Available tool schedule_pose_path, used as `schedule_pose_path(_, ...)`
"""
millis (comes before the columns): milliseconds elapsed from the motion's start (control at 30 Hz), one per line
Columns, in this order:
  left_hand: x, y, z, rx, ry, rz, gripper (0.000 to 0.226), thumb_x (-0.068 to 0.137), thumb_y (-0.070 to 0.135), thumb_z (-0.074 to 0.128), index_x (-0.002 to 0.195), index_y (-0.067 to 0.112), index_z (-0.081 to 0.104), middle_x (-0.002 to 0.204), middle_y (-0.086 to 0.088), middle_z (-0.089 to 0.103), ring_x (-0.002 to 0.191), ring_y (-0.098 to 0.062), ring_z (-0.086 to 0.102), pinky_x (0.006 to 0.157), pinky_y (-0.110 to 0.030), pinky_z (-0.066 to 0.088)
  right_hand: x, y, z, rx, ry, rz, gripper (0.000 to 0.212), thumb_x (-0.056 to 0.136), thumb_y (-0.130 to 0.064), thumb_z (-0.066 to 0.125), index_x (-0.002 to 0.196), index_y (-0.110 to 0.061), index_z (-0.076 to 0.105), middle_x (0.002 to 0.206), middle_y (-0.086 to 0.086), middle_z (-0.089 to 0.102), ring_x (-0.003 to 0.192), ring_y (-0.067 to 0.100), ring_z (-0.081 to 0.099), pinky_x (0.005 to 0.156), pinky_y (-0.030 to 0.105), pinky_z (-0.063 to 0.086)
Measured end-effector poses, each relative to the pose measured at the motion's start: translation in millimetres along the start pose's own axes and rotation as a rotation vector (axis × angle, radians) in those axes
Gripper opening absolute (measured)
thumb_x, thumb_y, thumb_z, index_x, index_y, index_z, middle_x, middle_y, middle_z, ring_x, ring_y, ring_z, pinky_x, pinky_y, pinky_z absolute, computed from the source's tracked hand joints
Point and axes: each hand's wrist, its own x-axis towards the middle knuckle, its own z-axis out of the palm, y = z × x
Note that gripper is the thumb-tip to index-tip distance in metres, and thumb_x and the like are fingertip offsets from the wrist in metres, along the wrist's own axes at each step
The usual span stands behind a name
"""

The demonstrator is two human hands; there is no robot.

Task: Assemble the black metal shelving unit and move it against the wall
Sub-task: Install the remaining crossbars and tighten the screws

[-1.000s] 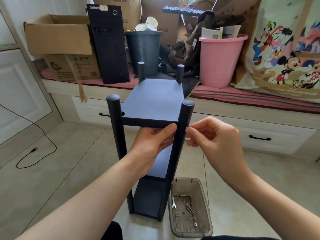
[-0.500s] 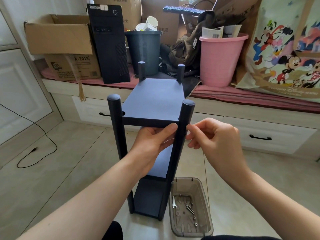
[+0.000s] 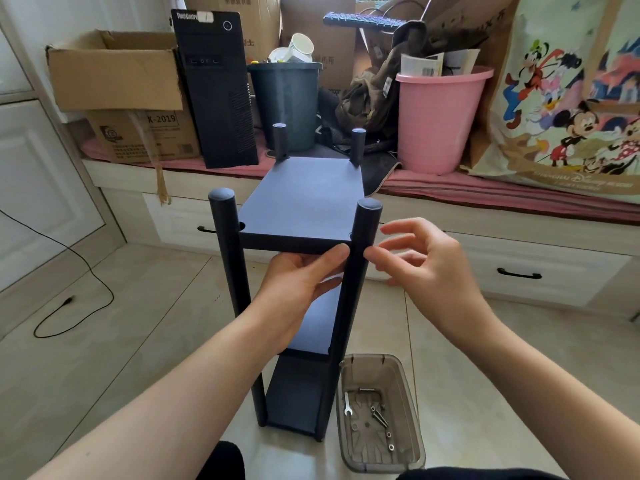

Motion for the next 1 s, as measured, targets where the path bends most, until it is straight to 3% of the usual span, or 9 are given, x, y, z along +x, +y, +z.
schedule_pose_path(100, -5, 11, -5, 0.326, 0.067, -0.021, 0.036, 0.074, 0.055, 0.068, 0.104, 0.036, 0.07, 0.097, 0.021, 0.076, 0.092, 0.001, 0.071, 0.084, -0.024, 0.055, 4, 2, -3, 0.077, -0.105, 0.048, 0.043, 0.086, -0.029, 0.074, 0.126, -0.03, 0.058, 0.105, -0.005, 0.073, 0.096, 0.011, 0.071, 0.089, 0.04, 0.058)
schedule_pose_path(200, -18, 22, -11, 0.583, 0.132, 0.016, 0.015, 0.089, 0.045, 0.067, 0.094, 0.032, 0.074, 0.085, 0.024, 0.075, 0.081, 0.004, 0.07, 0.074, -0.017, 0.053, 6, 4, -3, 0.2, -0.2, 0.093, 0.045, 0.091, -0.025, 0.07, 0.132, -0.035, 0.054, 0.113, -0.002, 0.073, 0.104, 0.011, 0.07, 0.098, 0.041, 0.054)
schedule_pose_path(333, -43, 32, -10, 0.928, 0.355, 0.476, 0.032, 0.091, 0.044, 0.064, 0.068, 0.025, 0.074, 0.063, 0.018, 0.069, 0.064, 0.0, 0.068, 0.065, -0.016, 0.052, 9, 7, 0, 0.324, -0.261, 0.131, 0.047, 0.094, -0.02, 0.067, 0.135, -0.039, 0.053, 0.119, 0.004, 0.071, 0.109, 0.018, 0.068, 0.099, 0.043, 0.053)
schedule_pose_path(500, -46, 41, -12, 0.928, 0.483, 0.593, 0.042, 0.097, 0.041, 0.061, 0.063, 0.016, 0.068, 0.054, 0.007, 0.063, 0.053, -0.013, 0.064, 0.061, -0.035, 0.05, 10, 8, 3, 0.311, -0.32, 0.105, 0.042, 0.099, -0.016, 0.057, 0.137, -0.035, 0.055, 0.122, 0.0, 0.069, 0.113, 0.016, 0.066, 0.1, 0.042, 0.053)
schedule_pose_path(600, -34, 56, -30, 0.843, 0.685, 0.664, 0.034, 0.097, 0.038, 0.059, 0.073, 0.014, 0.065, 0.063, 0.001, 0.063, 0.064, -0.025, 0.061, 0.064, -0.046, 0.049, 9, 6, 6, 0.258, -0.313, 0.079, 0.038, 0.101, -0.014, 0.052, 0.135, -0.03, 0.057, 0.126, -0.003, 0.067, 0.117, 0.015, 0.064, 0.103, 0.045, 0.05)
schedule_pose_path(733, -12, 66, -52, 0.589, 0.832, 0.567, 0.019, 0.094, 0.034, 0.058, 0.08, 0.024, 0.052, 0.079, -0.006, 0.06, 0.066, -0.014, 0.052, 0.066, -0.035, 0.046, 7, 3, 9, 0.24, -0.297, 0.061, 0.037, 0.102, -0.009, 0.049, 0.133, -0.025, 0.058, 0.125, 0.004, 0.066, 0.115, 0.018, 0.064, 0.103, 0.046, 0.05)
schedule_pose_path(833, -5, 69, -57, 0.361, 0.871, 0.425, 0.023, 0.095, 0.043, 0.056, 0.081, 0.027, 0.047, 0.071, 0.008, 0.054, 0.054, 0.004, 0.048, 0.064, -0.018, 0.04, 7, 2, 10, 0.239, -0.298, 0.052, 0.037, 0.102, -0.009, 0.049, 0.133, -0.026, 0.058, 0.125, 0.006, 0.066, 0.116, 0.018, 0.064, 0.102, 0.046, 0.051)
schedule_pose_path(900, -2, 70, -62, 0.28, 0.73, 0.223, 0.03, 0.095, 0.057, 0.052, 0.09, 0.028, 0.054, 0.072, 0.014, 0.065, 0.064, 0.007, 0.061, 0.078, -0.027, 0.047, 8, 3, 10, 0.239, -0.3, 0.051, 0.036, 0.102, -0.01, 0.05, 0.133, -0.027, 0.058, 0.125, 0.006, 0.066, 0.117, 0.019, 0.063, 0.102, 0.046, 0.051)
schedule_pose_path(1000, 0, 69, -71, 0.147, 0.379, -0.099, 0.064, 0.09, 0.078, 0.038, 0.117, 0.025, 0.06, 0.102, 0.005, 0.073, 0.104, -0.017, 0.07, 0.107, -0.048, 0.043, 8, 4, 10, 0.253, -0.301, 0.041, 0.037, 0.102, -0.009, 0.049, 0.131, -0.029, 0.059, 0.123, 0.003, 0.068, 0.116, 0.017, 0.064, 0.101, 0.044, 0.052)
